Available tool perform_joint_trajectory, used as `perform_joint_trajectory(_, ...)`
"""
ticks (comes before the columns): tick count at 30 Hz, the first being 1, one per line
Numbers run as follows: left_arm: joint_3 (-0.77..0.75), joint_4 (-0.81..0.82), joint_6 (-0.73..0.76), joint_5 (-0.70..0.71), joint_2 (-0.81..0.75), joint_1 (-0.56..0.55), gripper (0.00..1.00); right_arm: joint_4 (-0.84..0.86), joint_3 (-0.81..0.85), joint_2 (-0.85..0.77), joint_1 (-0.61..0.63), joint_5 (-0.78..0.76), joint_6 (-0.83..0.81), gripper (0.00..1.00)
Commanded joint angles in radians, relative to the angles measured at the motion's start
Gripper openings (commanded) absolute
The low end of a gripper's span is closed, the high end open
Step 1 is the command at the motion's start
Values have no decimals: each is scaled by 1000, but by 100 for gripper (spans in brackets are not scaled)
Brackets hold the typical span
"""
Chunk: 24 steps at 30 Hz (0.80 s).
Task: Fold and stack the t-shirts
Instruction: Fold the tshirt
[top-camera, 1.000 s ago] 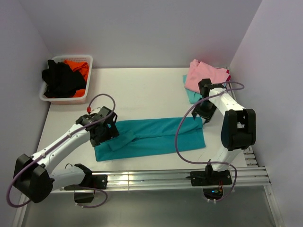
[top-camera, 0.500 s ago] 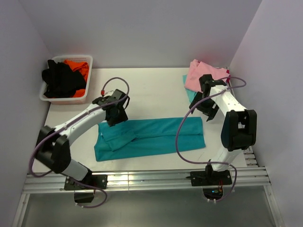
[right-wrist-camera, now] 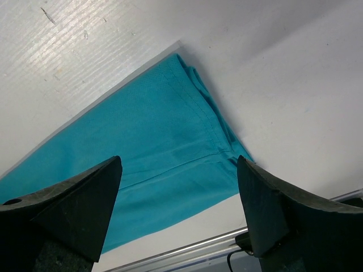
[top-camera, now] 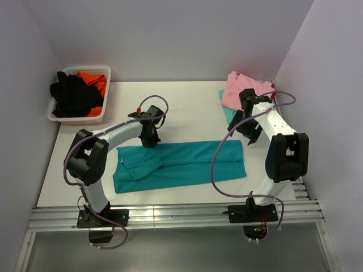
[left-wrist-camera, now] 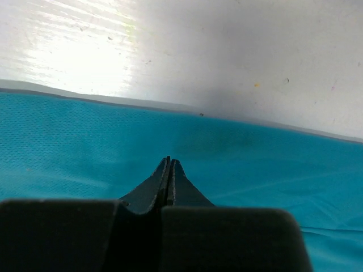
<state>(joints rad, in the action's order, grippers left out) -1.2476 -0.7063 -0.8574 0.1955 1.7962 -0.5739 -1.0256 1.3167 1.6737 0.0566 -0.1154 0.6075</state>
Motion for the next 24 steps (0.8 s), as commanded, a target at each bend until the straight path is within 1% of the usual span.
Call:
perform_joint_trajectory(1,-9,22,21,-33,9,-6,0,-21,24,-22,3,-27,-6,89)
perform_joint_trajectory(5,40,28,11,-63,-50,-7,0,-21,39,-2,2,-29,-8,88)
perform_joint_trajectory(9,118,27,-3,-85,-75,-21,0,-13,39,14,2,-26,-6,88)
perform_joint_trajectory(15,201,31,-51,-106,-135,-76,0,-1,30,29,2,-27,-11,87)
perform_joint_trajectory(19,200,1,-75,-139,-159,-145,0,16,6,37,2,-27,-18,87)
perform_joint_trajectory(24,157,-123,-144,-108,-211,-245,0,47,-42,32,2,-18,-26,87)
